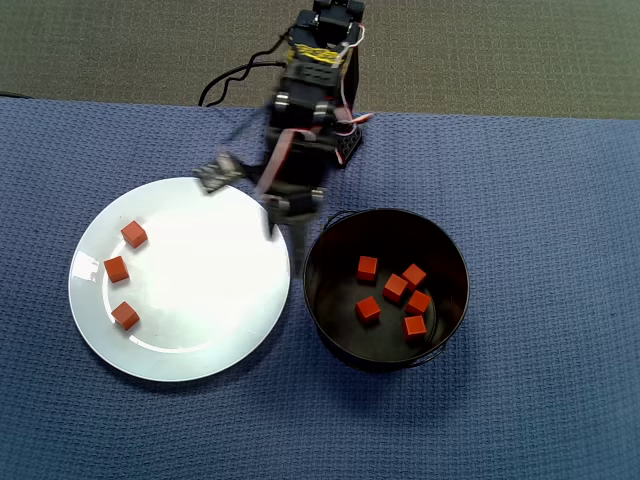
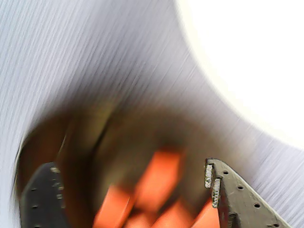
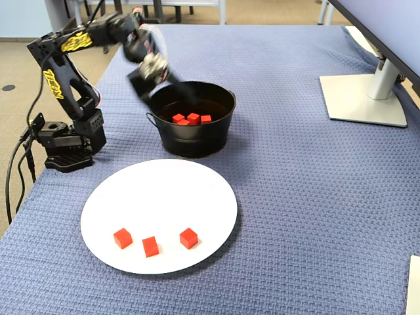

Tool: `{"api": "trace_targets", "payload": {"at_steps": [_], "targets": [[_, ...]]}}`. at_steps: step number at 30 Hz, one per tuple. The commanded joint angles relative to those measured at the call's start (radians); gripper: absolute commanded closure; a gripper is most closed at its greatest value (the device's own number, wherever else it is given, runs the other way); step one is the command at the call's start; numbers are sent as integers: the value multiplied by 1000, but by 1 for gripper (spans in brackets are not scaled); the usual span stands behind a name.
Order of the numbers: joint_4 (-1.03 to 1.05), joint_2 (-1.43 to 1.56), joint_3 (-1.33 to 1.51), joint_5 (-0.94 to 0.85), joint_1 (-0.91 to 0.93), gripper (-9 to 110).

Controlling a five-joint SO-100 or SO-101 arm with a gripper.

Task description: Pick up the red cubes from the white plate and place them in the black recipient

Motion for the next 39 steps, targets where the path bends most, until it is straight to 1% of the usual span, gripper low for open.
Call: {"api": "trace_targets", "payload": {"at_steps": [1,4,5,6,8,11,16,20,25,35,39], "targets": [[-155,34,120,-347,273,71],[-311,9,238,-632,423,70],[-382,0,273,-695,462,70],[-439,-15,298,-744,492,70],[-485,-51,319,-831,537,70],[-549,-100,339,-896,566,72],[-634,-222,311,-933,583,73],[-647,-295,272,-950,597,74],[-735,-330,308,-992,623,74],[-753,-334,311,-1051,686,75],[-804,-359,319,-1083,726,75]]}}
